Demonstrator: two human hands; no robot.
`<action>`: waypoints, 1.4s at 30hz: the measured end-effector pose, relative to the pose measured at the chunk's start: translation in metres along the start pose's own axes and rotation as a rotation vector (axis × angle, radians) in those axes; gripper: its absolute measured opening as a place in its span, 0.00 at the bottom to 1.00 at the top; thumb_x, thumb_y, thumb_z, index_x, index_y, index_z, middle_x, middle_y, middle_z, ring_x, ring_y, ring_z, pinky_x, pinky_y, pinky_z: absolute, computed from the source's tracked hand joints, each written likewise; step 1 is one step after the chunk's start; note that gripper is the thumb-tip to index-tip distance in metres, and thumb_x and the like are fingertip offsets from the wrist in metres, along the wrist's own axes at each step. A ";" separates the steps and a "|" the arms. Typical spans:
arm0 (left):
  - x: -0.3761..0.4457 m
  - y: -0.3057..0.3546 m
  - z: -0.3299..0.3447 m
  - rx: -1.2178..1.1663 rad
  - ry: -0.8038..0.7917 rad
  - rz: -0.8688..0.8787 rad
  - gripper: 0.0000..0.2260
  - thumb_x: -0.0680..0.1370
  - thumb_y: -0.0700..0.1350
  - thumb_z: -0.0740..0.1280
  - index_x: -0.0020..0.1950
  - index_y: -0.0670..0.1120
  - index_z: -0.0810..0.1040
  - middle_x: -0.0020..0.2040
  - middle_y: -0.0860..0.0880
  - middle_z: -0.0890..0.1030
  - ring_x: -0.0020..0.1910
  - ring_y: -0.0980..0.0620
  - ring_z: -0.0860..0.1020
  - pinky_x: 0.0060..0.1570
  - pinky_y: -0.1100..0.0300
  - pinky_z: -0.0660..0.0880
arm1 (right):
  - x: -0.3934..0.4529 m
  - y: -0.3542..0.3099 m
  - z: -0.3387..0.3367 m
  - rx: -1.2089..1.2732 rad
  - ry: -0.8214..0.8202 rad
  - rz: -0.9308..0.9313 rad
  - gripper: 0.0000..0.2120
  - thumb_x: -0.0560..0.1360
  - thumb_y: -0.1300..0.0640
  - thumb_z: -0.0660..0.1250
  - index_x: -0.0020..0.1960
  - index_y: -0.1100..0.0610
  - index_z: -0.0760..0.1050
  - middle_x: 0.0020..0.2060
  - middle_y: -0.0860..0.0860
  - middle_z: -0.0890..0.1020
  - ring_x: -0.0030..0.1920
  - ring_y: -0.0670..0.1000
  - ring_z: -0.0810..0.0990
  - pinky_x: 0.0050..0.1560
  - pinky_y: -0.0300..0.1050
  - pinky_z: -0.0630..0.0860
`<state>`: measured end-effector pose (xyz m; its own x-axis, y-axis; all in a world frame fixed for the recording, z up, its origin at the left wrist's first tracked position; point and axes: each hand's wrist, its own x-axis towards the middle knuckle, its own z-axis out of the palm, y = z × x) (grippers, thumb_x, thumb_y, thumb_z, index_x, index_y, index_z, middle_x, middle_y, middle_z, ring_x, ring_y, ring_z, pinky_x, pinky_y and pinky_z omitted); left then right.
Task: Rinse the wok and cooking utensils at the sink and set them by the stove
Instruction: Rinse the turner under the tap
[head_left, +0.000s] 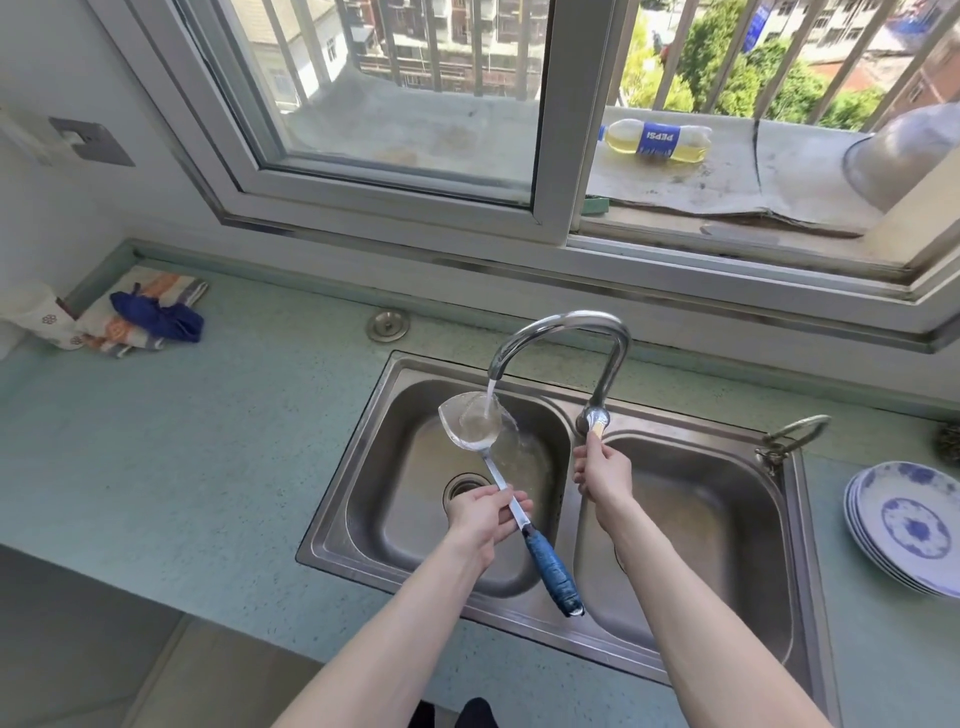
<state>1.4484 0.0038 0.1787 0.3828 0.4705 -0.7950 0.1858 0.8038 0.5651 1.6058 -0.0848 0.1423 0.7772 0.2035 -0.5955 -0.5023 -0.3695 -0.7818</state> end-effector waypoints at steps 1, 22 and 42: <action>0.000 0.001 0.000 -0.008 -0.003 -0.005 0.03 0.81 0.31 0.65 0.53 0.33 0.77 0.43 0.37 0.85 0.41 0.43 0.86 0.35 0.56 0.84 | -0.005 0.002 -0.001 -0.006 -0.006 -0.005 0.21 0.85 0.44 0.60 0.47 0.59 0.80 0.30 0.50 0.77 0.30 0.49 0.73 0.31 0.42 0.70; 0.032 0.030 0.002 0.048 -0.216 -0.093 0.09 0.81 0.31 0.66 0.61 0.30 0.76 0.44 0.37 0.86 0.41 0.45 0.86 0.35 0.56 0.83 | -0.137 0.011 0.023 -0.434 -0.178 0.011 0.20 0.81 0.38 0.62 0.43 0.54 0.76 0.27 0.47 0.75 0.26 0.50 0.70 0.26 0.42 0.66; 0.109 0.114 -0.015 0.310 -0.051 0.295 0.07 0.78 0.41 0.75 0.52 0.38 0.85 0.45 0.45 0.86 0.40 0.54 0.84 0.41 0.57 0.84 | -0.177 0.012 -0.004 -0.372 -0.126 0.024 0.19 0.82 0.42 0.65 0.49 0.59 0.80 0.28 0.47 0.72 0.26 0.50 0.62 0.26 0.39 0.59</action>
<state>1.4977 0.1520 0.1535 0.5031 0.6392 -0.5817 0.3219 0.4861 0.8125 1.4636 -0.1292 0.2396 0.7026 0.2915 -0.6492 -0.3307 -0.6741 -0.6605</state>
